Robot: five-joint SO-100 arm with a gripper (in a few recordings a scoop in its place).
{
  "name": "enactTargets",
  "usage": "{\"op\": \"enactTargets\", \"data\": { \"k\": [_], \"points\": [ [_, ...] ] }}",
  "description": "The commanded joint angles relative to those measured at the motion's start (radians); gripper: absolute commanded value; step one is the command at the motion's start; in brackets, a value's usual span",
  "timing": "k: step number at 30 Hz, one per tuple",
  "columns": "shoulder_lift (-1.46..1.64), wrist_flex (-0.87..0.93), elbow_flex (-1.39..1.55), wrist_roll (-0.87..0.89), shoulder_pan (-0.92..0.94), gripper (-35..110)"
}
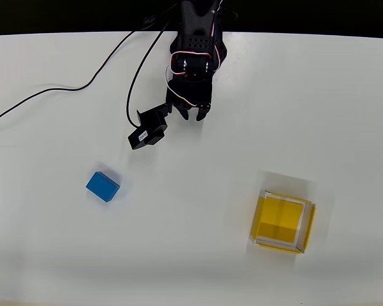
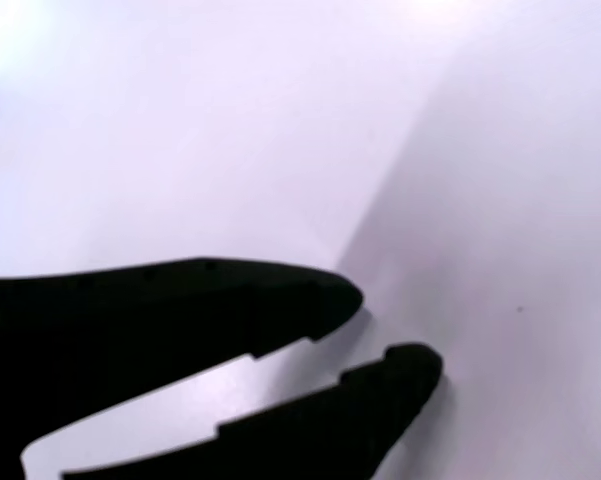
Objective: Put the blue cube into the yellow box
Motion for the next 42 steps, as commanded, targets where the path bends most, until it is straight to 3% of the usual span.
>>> {"op": "enactTargets", "data": {
  "k": [1, 15, 22, 25, 29, 34, 42],
  "points": [
    [0.028, 0.015, 0.028, -0.012, 0.0, 17],
    [0.025, 0.014, 0.028, -0.054, 0.009, 15],
    [-0.021, -0.314, -0.002, -0.141, 0.256, 22],
    [-0.167, -0.526, -0.071, -0.11, 0.347, 28],
    [-0.383, -0.664, -0.213, -0.067, 0.448, 37],
    [-0.68, -0.75, -0.403, -0.094, 0.541, 48],
    [-1.091, -0.841, -0.719, -0.077, 0.632, 54]
  ]
}}
